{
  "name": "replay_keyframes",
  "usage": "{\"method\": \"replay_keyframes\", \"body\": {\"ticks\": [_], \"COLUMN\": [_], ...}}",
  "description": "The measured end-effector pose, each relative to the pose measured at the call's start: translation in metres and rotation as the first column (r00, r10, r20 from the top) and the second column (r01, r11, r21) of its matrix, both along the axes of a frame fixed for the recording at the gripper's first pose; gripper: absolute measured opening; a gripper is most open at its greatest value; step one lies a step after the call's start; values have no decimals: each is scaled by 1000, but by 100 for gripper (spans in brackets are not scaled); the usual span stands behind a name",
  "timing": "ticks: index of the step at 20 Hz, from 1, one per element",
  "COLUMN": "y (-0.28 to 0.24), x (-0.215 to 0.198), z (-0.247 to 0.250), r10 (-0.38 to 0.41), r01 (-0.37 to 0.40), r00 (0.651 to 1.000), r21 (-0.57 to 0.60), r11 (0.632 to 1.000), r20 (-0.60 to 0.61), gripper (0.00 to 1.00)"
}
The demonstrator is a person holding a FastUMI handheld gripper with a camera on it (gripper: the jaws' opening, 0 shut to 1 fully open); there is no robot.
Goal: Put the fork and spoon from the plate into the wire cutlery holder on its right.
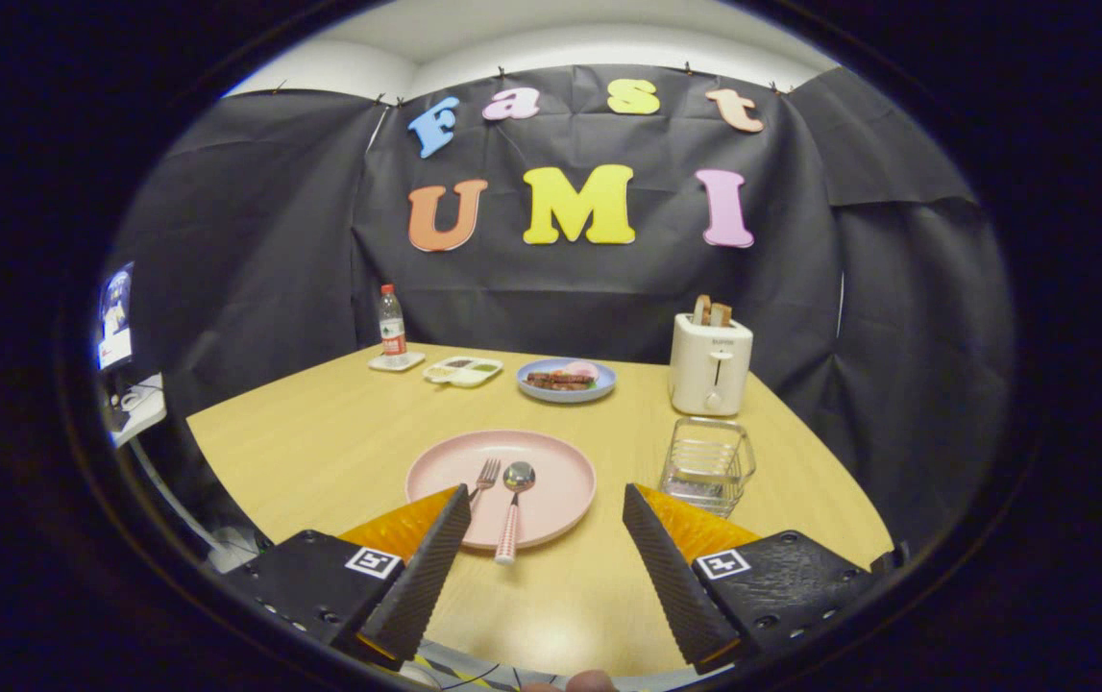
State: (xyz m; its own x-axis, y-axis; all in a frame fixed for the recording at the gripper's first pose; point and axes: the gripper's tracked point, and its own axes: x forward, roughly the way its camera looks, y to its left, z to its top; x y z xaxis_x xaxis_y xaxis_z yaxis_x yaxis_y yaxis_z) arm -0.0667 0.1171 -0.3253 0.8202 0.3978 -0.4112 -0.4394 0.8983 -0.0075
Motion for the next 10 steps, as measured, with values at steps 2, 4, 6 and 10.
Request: {"method": "replay_keyframes", "body": {"ticks": [2, 4, 6, 10], "y": [7, 10, 13, 21], "x": [4, 6, 8, 9], "z": [-27, -49, -65, -75], "r10": [13, 17, 17, 31], "r01": [-13, -18, -20, -35], "r00": [999, 998, 996, 995], "r21": [-8, -22, -35, -36], "r11": [1000, 1000, 999, 999], "r20": [-30, -58, -84, -95], "gripper": [96, 96, 95, 70]}}
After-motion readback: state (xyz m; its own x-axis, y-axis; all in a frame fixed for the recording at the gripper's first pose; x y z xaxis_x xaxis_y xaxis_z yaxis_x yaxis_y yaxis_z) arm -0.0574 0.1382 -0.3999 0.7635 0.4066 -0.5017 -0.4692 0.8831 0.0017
